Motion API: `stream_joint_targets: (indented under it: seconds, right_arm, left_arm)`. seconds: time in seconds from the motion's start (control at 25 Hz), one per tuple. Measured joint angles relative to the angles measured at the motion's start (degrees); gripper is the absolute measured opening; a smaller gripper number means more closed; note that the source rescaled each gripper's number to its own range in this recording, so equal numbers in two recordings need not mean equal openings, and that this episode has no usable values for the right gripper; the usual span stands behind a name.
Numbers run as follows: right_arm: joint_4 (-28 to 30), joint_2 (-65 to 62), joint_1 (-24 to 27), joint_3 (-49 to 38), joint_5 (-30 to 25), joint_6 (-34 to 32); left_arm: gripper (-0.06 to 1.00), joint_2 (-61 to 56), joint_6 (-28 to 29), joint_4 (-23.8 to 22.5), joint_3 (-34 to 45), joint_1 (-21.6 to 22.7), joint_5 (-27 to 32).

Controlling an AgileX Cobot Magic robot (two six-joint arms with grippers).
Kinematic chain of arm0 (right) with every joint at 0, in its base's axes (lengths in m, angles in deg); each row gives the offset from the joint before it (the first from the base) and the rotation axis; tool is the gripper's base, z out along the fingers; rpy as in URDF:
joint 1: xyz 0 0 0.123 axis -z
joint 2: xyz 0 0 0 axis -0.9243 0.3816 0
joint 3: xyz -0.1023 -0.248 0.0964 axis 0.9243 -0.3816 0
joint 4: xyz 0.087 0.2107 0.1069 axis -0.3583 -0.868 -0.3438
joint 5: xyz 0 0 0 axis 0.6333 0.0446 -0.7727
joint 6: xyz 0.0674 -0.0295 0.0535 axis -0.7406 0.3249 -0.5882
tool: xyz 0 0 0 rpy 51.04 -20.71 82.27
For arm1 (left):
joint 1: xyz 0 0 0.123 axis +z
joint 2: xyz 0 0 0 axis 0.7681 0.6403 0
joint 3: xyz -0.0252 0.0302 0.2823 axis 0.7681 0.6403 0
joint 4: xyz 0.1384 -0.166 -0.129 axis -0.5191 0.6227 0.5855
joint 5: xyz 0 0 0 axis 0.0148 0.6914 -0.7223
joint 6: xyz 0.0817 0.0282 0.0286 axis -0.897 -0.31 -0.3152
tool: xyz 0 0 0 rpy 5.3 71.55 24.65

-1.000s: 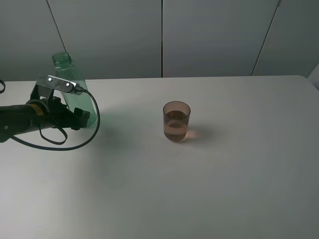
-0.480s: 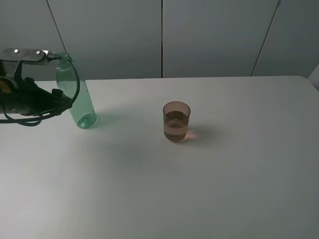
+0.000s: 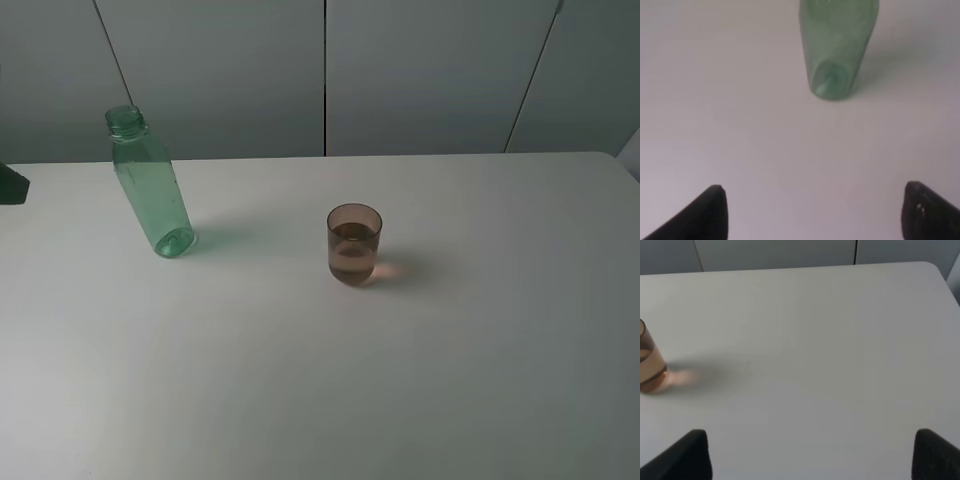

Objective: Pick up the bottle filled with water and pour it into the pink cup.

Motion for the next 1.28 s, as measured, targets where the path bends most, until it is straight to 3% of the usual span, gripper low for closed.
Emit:
stream_joint_targets:
  seconds: [0.16,0.44,0.6,0.88,1.28]
  right_arm:
    - [0.00,0.00,0.00,0.00,0.00,0.00]
    - [0.00,0.00,0.00,0.00,0.00,0.00]
    - [0.00,0.00,0.00,0.00,0.00,0.00]
    - [0.00,0.00,0.00,0.00,0.00,0.00]
    - [0.00,0.00,0.00,0.00,0.00,0.00]
  left_arm:
    - [0.59,-10.15,-0.55,0.00,0.96,0.00,9.70]
    - [0.58,-27.89,-0.68,0.00,8.51,0.00,17.24]
    - [0.58,-35.29,-0.79,0.21,11.92,0.42,17.79]
    - [0.58,-44.20,-1.73,0.36,12.97,5.97,17.92]
    - [0.58,-52.19,-1.73,0.04,12.97,6.83,17.92]
